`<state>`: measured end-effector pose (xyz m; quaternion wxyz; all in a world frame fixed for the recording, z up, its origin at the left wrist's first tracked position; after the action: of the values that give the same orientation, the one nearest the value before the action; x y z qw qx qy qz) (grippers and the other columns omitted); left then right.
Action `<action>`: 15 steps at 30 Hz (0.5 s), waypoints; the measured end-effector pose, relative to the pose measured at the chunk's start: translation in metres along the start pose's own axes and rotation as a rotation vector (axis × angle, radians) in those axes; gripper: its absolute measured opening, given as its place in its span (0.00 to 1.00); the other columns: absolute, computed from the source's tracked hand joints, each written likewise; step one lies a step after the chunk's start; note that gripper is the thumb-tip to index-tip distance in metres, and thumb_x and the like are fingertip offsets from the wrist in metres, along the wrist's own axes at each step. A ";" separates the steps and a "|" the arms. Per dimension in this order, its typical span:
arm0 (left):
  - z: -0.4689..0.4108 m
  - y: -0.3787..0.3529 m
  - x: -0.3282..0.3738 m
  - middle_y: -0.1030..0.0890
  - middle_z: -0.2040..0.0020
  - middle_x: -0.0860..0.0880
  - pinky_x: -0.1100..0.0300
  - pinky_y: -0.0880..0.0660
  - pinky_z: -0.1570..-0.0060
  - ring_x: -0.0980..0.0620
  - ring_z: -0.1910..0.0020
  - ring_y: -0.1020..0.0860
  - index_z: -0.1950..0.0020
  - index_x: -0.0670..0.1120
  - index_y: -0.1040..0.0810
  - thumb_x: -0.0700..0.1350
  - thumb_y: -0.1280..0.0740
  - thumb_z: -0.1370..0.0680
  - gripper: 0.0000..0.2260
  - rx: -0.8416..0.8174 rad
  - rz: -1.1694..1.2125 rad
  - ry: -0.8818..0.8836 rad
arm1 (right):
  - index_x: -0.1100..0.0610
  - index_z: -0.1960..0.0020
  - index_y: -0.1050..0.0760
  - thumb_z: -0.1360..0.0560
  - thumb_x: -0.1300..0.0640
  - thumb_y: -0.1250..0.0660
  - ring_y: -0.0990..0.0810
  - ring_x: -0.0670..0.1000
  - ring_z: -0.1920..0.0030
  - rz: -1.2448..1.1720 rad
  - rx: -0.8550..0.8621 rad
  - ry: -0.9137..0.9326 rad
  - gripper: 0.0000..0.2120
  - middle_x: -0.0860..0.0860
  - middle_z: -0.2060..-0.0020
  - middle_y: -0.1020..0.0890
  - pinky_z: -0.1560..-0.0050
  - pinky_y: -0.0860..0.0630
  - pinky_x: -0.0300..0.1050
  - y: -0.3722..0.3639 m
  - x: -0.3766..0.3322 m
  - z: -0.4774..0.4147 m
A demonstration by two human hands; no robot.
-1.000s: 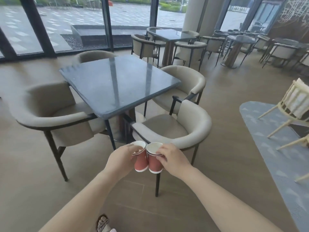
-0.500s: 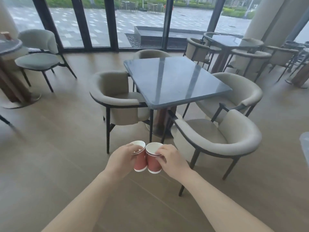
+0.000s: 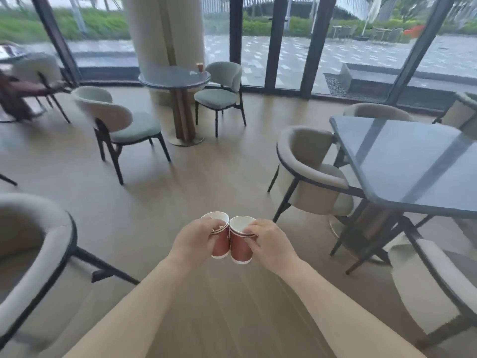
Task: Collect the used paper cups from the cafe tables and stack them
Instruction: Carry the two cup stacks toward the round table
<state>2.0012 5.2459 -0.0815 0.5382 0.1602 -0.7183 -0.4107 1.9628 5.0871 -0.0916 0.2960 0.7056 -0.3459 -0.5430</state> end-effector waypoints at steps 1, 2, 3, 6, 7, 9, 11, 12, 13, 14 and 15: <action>0.006 0.015 -0.016 0.19 0.53 0.55 0.57 0.26 0.54 0.52 0.54 0.23 0.51 0.53 0.20 0.48 0.38 0.27 0.09 0.024 -0.004 0.028 | 0.54 0.51 0.20 0.27 0.60 0.36 0.25 0.52 0.46 -0.014 -0.011 0.020 0.07 0.48 0.51 0.19 0.47 0.28 0.45 -0.014 -0.015 -0.010; 0.012 0.030 -0.031 0.20 0.54 0.55 0.58 0.26 0.55 0.53 0.55 0.23 0.52 0.53 0.21 0.51 0.41 0.28 0.11 0.050 -0.008 0.050 | 0.54 0.51 0.20 0.27 0.60 0.36 0.25 0.51 0.46 -0.027 -0.028 0.037 0.08 0.48 0.51 0.19 0.47 0.27 0.46 -0.027 -0.029 -0.020; 0.018 0.044 -0.044 0.20 0.55 0.55 0.57 0.26 0.55 0.52 0.55 0.23 0.53 0.52 0.21 0.53 0.43 0.30 0.14 0.077 -0.015 0.065 | 0.54 0.51 0.20 0.27 0.60 0.36 0.25 0.51 0.46 -0.039 -0.051 0.056 0.08 0.48 0.51 0.20 0.47 0.27 0.47 -0.041 -0.044 -0.028; 0.042 0.080 -0.085 0.21 0.57 0.54 0.54 0.25 0.55 0.50 0.56 0.23 0.55 0.49 0.22 0.52 0.45 0.31 0.15 0.150 -0.058 0.130 | 0.55 0.51 0.20 0.27 0.61 0.36 0.25 0.51 0.46 -0.087 -0.120 0.127 0.08 0.49 0.51 0.20 0.47 0.27 0.46 -0.080 -0.087 -0.047; 0.050 0.090 -0.098 0.20 0.56 0.53 0.53 0.25 0.56 0.50 0.56 0.23 0.55 0.49 0.23 0.51 0.45 0.31 0.14 0.169 -0.077 0.164 | 0.55 0.51 0.20 0.27 0.61 0.36 0.25 0.52 0.46 -0.104 -0.143 0.150 0.08 0.49 0.51 0.19 0.47 0.27 0.46 -0.091 -0.100 -0.051; 0.068 0.108 -0.120 0.20 0.56 0.53 0.52 0.25 0.57 0.50 0.56 0.23 0.55 0.49 0.23 0.49 0.45 0.31 0.13 0.203 -0.114 0.218 | 0.55 0.51 0.20 0.27 0.61 0.36 0.25 0.52 0.47 -0.132 -0.186 0.205 0.08 0.49 0.51 0.19 0.48 0.26 0.47 -0.111 -0.126 -0.058; 0.086 0.122 -0.138 0.20 0.57 0.53 0.52 0.25 0.58 0.49 0.56 0.23 0.55 0.50 0.23 0.47 0.44 0.30 0.11 0.240 -0.125 0.271 | 0.54 0.51 0.20 0.27 0.61 0.35 0.25 0.52 0.47 -0.156 -0.210 0.255 0.08 0.48 0.51 0.19 0.49 0.26 0.46 -0.128 -0.147 -0.061; 0.095 0.127 -0.147 0.20 0.58 0.53 0.52 0.25 0.58 0.50 0.57 0.23 0.55 0.50 0.24 0.46 0.43 0.29 0.09 0.262 -0.126 0.304 | 0.54 0.51 0.20 0.27 0.61 0.35 0.25 0.51 0.47 -0.171 -0.216 0.276 0.08 0.47 0.51 0.19 0.49 0.27 0.44 -0.136 -0.156 -0.062; 0.104 0.132 -0.155 0.21 0.58 0.54 0.52 0.25 0.59 0.51 0.57 0.23 0.54 0.51 0.25 0.44 0.41 0.27 0.07 0.287 -0.128 0.335 | 0.54 0.51 0.20 0.27 0.61 0.35 0.25 0.51 0.47 -0.186 -0.225 0.297 0.08 0.47 0.51 0.19 0.49 0.28 0.42 -0.143 -0.165 -0.063; 0.113 0.137 -0.162 0.21 0.57 0.55 0.52 0.25 0.59 0.52 0.57 0.24 0.54 0.51 0.25 0.43 0.40 0.27 0.06 0.311 -0.131 0.364 | 0.53 0.51 0.20 0.27 0.61 0.35 0.25 0.50 0.47 -0.198 -0.239 0.316 0.08 0.46 0.51 0.19 0.49 0.29 0.40 -0.150 -0.173 -0.064; 0.121 0.141 -0.168 0.21 0.56 0.56 0.53 0.25 0.58 0.53 0.56 0.24 0.53 0.52 0.24 0.43 0.39 0.26 0.07 0.332 -0.134 0.392 | 0.53 0.51 0.20 0.27 0.61 0.34 0.25 0.49 0.47 -0.205 -0.254 0.336 0.08 0.46 0.51 0.20 0.49 0.30 0.39 -0.158 -0.181 -0.064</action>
<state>1.9839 5.4952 -0.0921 0.6051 0.3700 -0.6456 -0.2832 2.0208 5.3284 -0.1003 0.3792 0.7746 -0.1471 -0.4843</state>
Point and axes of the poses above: each hand's wrist, its own z-axis away from the middle knuckle, its own y-axis out of the back of the hand, x = y × z, the point moved 7 cm from there along -z, towards the middle knuckle
